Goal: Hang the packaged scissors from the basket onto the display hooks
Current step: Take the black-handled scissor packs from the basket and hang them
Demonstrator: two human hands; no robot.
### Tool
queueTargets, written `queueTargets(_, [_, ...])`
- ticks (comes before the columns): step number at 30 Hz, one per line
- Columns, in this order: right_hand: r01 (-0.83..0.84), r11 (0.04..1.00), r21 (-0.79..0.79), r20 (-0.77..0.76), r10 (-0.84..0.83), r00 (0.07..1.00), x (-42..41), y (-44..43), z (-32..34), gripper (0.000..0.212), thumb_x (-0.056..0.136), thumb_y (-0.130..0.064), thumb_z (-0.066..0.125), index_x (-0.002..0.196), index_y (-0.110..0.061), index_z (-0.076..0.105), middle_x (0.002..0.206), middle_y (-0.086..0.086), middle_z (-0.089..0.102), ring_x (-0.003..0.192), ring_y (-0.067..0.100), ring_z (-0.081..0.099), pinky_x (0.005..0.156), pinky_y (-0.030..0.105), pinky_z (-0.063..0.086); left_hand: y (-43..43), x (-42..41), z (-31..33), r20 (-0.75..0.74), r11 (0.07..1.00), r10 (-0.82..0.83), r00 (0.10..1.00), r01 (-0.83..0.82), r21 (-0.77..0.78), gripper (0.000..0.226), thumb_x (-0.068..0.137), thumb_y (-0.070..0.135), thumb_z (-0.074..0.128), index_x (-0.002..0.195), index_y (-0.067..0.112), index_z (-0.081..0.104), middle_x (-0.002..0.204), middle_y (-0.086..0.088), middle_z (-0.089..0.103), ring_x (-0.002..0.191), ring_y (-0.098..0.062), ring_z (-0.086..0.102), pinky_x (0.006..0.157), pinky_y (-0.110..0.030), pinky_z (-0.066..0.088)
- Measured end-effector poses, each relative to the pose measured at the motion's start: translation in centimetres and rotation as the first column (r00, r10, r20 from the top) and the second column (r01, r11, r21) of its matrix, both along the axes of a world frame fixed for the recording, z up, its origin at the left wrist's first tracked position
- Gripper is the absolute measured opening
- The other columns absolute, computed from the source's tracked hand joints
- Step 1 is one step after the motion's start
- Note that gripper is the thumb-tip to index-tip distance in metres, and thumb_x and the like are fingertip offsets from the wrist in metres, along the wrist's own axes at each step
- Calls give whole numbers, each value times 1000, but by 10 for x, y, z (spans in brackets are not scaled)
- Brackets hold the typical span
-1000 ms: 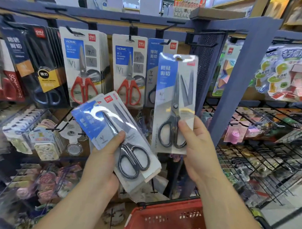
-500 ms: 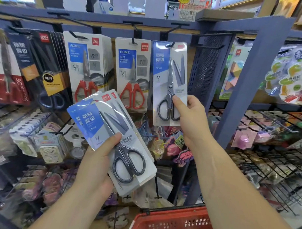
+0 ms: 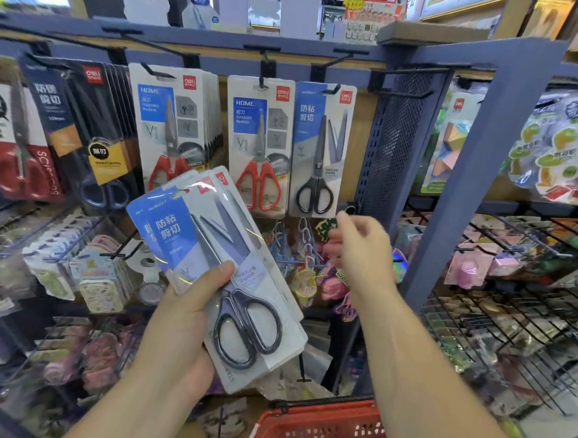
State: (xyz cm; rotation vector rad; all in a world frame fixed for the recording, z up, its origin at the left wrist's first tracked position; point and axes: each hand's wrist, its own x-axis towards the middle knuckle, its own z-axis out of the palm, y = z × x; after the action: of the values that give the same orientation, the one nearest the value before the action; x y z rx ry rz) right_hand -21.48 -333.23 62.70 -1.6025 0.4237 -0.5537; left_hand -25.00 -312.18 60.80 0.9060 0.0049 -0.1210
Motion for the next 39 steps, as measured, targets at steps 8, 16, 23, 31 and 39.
queueTargets(8, [-478,874,-87,-81,472,878,-88,54,-48,77,61,-45,94,130,-42,60,131,-11,67,116,5,67,98,36,57,-14,-7,-8,-131,997,-70,989,65,-43,58,76,20,72,134,13,69,123,-18,76,113,-42,72,102,-61,55])
queueTargets(16, [-338,941,-15,59,338,939,-94,57,-56,44,80,-39,83,122,-34,72,123,-5,72,113,18,70,98,52,56,-24,-16,-9,-200,989,-143,969,133,-62,56,81,40,74,132,16,70,123,-18,76,113,-40,73,106,-60,51])
queueTargets(23, [-235,938,254,140,204,969,-95,65,-57,21,85,-28,80,104,-24,72,102,8,77,97,32,73,86,49,59,-26,-20,-10,-119,994,-102,988,98,-41,38,97,35,60,130,21,71,123,-10,77,111,-31,75,98,-54,59])
queueTargets(31, [-293,748,595,236,186,954,-91,56,-51,45,78,-22,75,120,-7,67,108,19,76,90,32,73,80,50,60,-19,-11,-19,-60,1000,-13,998,14,12,39,92,11,65,129,20,71,124,-9,77,111,-30,75,100,-50,56])
queueTargets(39, [-311,764,566,324,142,935,-88,29,-42,41,93,-28,58,131,-14,67,123,10,75,103,23,73,91,45,56,-8,0,-21,-27,997,31,999,-29,68,50,89,10,69,138,19,66,126,-7,76,110,-26,75,85,-38,64])
